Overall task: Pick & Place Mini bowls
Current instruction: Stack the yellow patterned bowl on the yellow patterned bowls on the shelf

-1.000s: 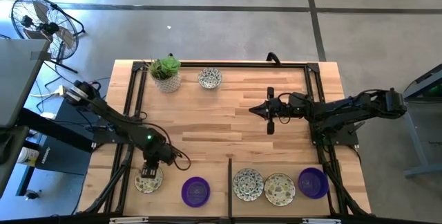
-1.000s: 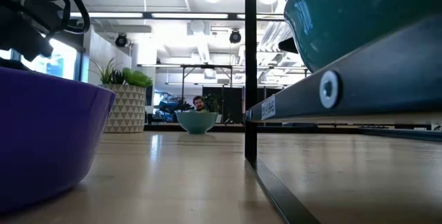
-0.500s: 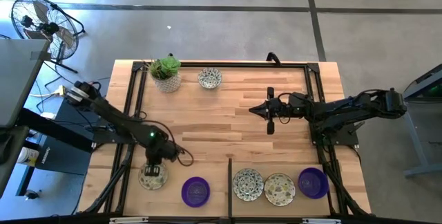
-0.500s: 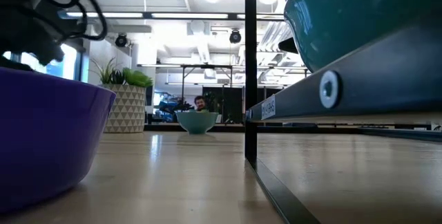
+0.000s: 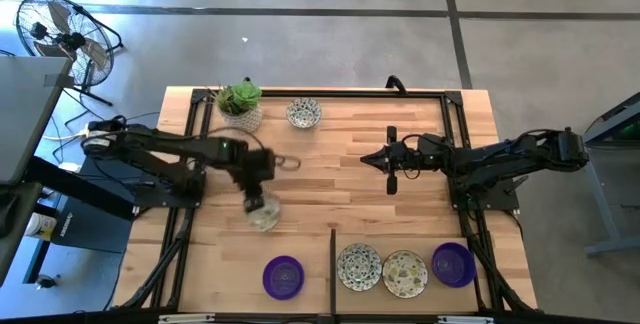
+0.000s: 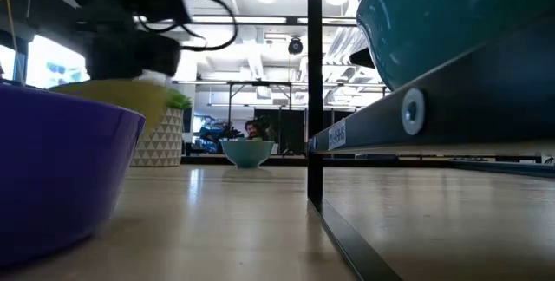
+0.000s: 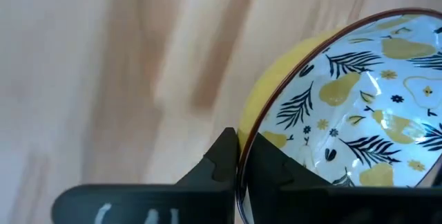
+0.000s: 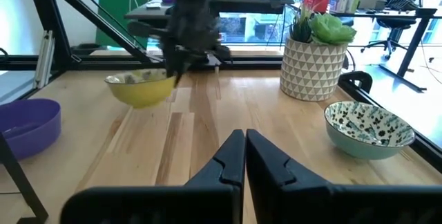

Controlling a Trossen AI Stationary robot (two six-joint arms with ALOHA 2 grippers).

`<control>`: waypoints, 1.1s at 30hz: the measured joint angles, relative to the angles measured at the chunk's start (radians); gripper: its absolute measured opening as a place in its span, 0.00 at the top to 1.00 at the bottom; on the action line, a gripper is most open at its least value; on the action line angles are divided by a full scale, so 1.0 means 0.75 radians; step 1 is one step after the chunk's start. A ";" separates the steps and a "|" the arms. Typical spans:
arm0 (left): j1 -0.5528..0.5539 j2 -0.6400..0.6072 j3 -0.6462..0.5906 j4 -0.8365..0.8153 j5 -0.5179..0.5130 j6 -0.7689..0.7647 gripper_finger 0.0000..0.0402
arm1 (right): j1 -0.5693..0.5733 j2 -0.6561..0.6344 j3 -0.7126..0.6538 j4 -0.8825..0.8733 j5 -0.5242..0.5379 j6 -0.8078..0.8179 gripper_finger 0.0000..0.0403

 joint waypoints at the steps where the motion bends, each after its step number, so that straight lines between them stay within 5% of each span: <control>1: 0.043 0.000 0.000 0.063 0.012 -0.002 0.98 | 0.000 0.000 0.000 0.000 0.000 0.000 1.00; 10: 0.279 0.139 0.010 0.543 0.054 -0.081 0.97 | -0.001 0.000 0.000 0.001 0.050 -0.001 1.00; 33: 0.306 0.795 0.765 0.284 0.041 0.126 0.97 | 0.000 0.000 0.000 0.001 0.046 0.001 1.00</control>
